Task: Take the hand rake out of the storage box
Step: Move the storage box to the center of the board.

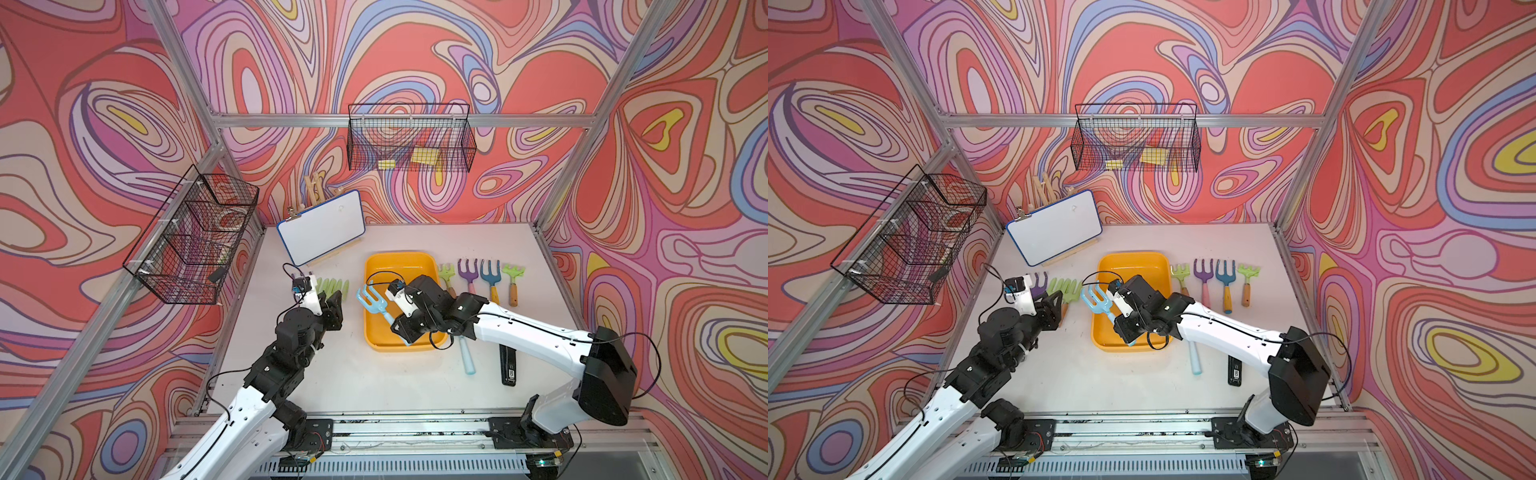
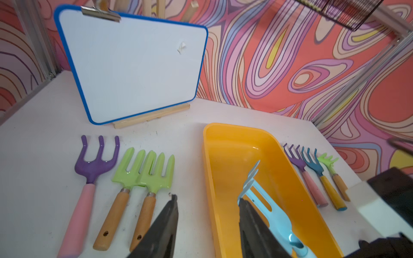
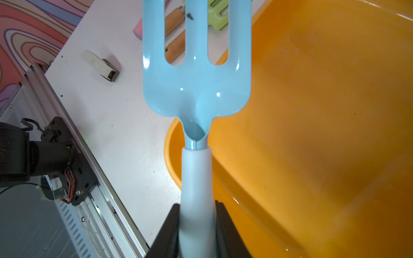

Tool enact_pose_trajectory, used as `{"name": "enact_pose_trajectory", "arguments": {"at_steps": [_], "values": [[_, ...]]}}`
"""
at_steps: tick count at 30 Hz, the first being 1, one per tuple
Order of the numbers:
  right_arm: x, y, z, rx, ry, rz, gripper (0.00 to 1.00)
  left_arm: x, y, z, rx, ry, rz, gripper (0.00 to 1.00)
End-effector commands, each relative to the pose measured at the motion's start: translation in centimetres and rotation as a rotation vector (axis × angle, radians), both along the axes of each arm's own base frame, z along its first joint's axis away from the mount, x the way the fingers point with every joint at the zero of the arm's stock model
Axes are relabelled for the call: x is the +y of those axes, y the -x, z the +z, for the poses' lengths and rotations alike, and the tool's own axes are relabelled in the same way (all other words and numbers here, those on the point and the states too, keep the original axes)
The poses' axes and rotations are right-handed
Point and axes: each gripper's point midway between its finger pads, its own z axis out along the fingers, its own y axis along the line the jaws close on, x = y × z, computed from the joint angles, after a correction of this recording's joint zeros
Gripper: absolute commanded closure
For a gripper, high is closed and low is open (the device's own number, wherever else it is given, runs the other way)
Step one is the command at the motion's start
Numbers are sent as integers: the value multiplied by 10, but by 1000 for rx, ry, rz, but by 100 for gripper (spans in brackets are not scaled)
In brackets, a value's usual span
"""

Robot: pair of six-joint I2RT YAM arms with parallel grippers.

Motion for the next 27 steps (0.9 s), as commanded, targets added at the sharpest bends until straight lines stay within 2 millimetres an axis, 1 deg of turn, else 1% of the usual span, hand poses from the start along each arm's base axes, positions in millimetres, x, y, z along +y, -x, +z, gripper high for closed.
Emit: {"name": "enact_pose_trajectory", "arguments": {"at_steps": [1, 5, 8, 14, 17, 21, 24, 27], "values": [[2, 5, 19, -35, -30, 47, 82, 17, 3, 13, -18, -3, 83, 52], [5, 8, 18, -30, -31, 81, 82, 27, -1, 19, -24, -46, 140, 52], [7, 10, 12, -24, -21, 101, 82, 37, -6, 20, -11, -75, 178, 52], [7, 13, 9, -28, -30, 126, 82, 64, -15, 4, 42, -80, 249, 52], [8, 16, 10, -29, -44, 141, 82, 72, -21, -3, 69, -83, 269, 53], [15, 22, 12, -35, -58, 171, 83, 83, -23, -11, 90, -76, 302, 54], [22, 31, 10, -41, -54, 209, 82, 93, -21, -14, 87, -67, 330, 54], [29, 39, 6, -45, -41, 244, 82, 100, -23, -19, 99, -54, 349, 54]]}}
